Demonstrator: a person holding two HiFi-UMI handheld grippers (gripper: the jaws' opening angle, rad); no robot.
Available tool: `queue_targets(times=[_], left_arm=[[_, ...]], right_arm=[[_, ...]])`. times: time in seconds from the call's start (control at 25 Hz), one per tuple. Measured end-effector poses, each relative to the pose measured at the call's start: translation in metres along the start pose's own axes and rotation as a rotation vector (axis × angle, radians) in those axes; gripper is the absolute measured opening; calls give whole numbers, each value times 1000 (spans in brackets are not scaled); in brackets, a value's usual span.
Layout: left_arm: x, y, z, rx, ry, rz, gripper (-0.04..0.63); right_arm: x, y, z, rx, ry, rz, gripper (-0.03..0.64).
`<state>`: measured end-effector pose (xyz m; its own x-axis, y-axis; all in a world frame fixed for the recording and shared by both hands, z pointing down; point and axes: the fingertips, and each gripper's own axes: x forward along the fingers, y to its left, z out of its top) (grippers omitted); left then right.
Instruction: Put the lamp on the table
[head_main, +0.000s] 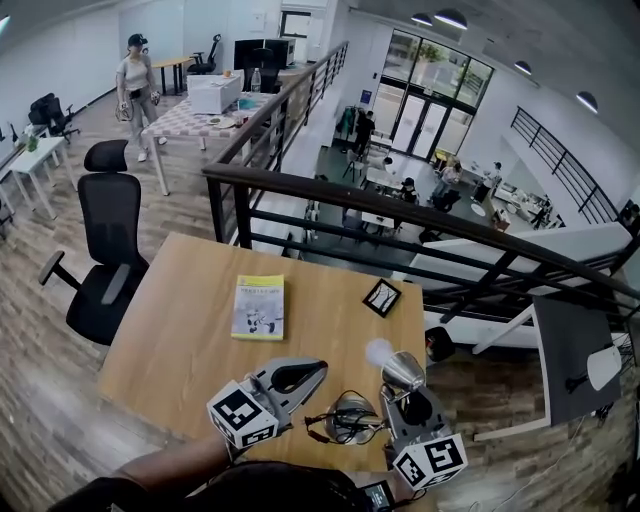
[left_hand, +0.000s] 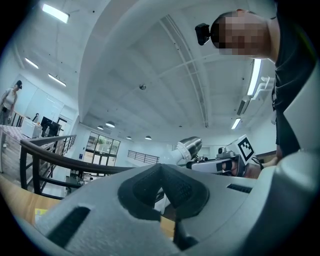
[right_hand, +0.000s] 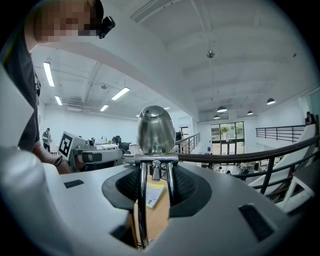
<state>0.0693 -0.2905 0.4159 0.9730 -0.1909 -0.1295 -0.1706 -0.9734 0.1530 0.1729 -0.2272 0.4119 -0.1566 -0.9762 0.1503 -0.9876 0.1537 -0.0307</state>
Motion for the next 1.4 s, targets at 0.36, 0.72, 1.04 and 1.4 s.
queue_targets(times=[0.36,0.72,1.04,1.4], left_arm=[[31,16,-19,-24,29,-1,9],[62,28,-41,-48,77,3,9],[83,37,-60,-72,115,9,8],[105,50,-76,-95,138,17,9]], right_arm=[[12,-31,-10,-2,18,-9,127],[23,-65,-26,7,55,-27,129],[33,-90,-43,32,87,-33,127],[44,-114,-66,62,135,-41,127]])
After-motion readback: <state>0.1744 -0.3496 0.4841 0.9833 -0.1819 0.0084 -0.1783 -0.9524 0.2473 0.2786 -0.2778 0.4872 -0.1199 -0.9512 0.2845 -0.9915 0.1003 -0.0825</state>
